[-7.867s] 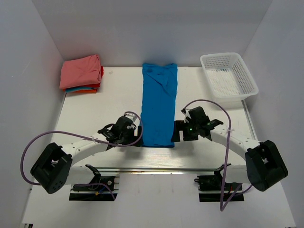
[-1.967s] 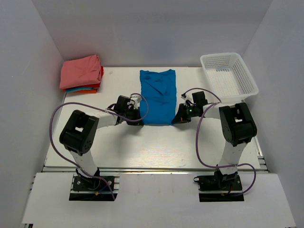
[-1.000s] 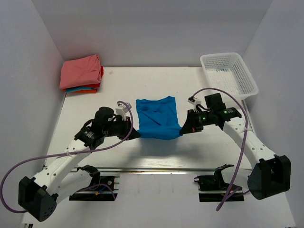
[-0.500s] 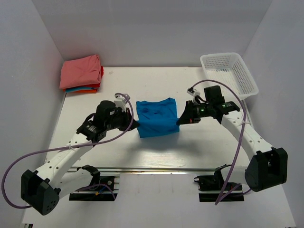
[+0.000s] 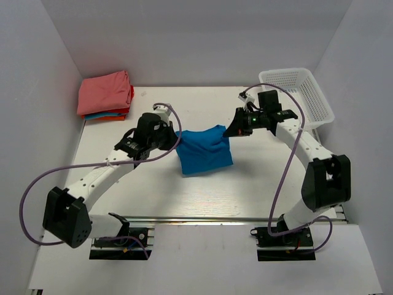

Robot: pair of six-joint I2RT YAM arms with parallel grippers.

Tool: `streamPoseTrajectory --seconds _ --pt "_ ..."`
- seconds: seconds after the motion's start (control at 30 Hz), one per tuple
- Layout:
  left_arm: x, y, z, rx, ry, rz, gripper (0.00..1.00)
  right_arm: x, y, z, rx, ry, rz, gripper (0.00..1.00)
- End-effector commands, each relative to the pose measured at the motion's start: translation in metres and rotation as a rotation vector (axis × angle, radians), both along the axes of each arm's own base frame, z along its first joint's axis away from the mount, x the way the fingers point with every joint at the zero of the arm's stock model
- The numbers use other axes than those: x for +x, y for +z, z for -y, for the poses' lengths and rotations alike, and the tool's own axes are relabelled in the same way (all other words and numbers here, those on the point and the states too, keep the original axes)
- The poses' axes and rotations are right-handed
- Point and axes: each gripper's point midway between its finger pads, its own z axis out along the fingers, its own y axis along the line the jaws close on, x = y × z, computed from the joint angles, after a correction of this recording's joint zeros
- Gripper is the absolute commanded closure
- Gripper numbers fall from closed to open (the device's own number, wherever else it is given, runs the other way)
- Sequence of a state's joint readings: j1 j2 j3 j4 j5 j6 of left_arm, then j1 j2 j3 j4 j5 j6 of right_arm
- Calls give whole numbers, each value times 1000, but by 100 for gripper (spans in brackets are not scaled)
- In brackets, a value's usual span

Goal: Fold and stack the t-shirts
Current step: Fold the long partially folded tshirt into a neat square, then smooth out wrinkles on the folded tshirt

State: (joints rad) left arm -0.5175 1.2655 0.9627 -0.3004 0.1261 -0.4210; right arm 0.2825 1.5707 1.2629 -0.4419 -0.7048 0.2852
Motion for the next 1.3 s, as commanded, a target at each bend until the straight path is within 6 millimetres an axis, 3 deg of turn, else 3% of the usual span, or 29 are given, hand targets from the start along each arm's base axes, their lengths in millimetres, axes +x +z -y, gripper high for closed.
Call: streamPoseTrajectory --seconds 0.0,0.2,0.23,0.3,0.33,0.43,0.47,0.5,0.57,0.7,0.73,0.83,0.93,1.0,1.03,1.07,1.1,1.13,1.17,1.2,1.23,1.27 --pt "28 18 0 4 50 69 100 20 18 -5 57 13 35 100" --pt "52 3 8 3 39 25 100 40 5 -4 62 3 -7 100" --pt "56 -8 5 17 48 -1 100 45 5 -5 65 6 -4 100" --pt "64 -7 5 16 57 0 100 50 0 -5 65 5 -15 100" --pt "68 -18 2 28 68 -23 100 57 -7 -6 63 2 -27 100" --pt "79 -24 -3 27 95 -42 100 71 -9 -6 64 -6 -23 100" --pt "85 -29 -6 26 112 -56 100 75 -23 -7 57 -9 -52 100" --pt "88 -32 -5 26 112 -58 100 84 -17 -6 57 -17 -32 100" --pt "102 -27 -10 21 140 -36 100 95 -33 -4 32 -50 -59 100" --pt "120 -39 -11 36 162 -49 100 120 -45 -3 4 -68 -29 100" --pt "123 -52 -9 49 162 -74 100 123 -54 -5 1 -64 -45 100" --pt "140 -61 -15 48 190 -91 100 137 -65 -9 10 -67 -42 100" --pt "152 -83 -15 53 213 -142 100 157 -75 -9 17 -100 -14 100" --pt "162 -93 -22 55 270 -180 100 174 -76 -13 25 -103 29 66" --pt "165 -90 -26 52 281 -178 100 179 -83 -14 24 -100 32 15" --pt "170 -91 -30 58 314 -174 99 183 -86 -15 26 -100 28 10" --pt "171 -91 -30 58 314 -173 85 194 -73 -19 42 -81 73 10" --pt "176 -82 -35 55 333 -153 59 193 -76 -20 39 -76 48 10" --pt "176 -84 -40 75 356 -154 6 193 -66 -21 46 -66 71 10" --pt "177 -77 -42 73 364 -139 0 194 -63 -21 36 -68 89 10" --pt "178 -73 -44 77 376 -127 0 195 -61 -20 31 -70 106 10" --pt "178 -62 -46 70 384 -104 0 192 -45 -16 24 -80 137 10"
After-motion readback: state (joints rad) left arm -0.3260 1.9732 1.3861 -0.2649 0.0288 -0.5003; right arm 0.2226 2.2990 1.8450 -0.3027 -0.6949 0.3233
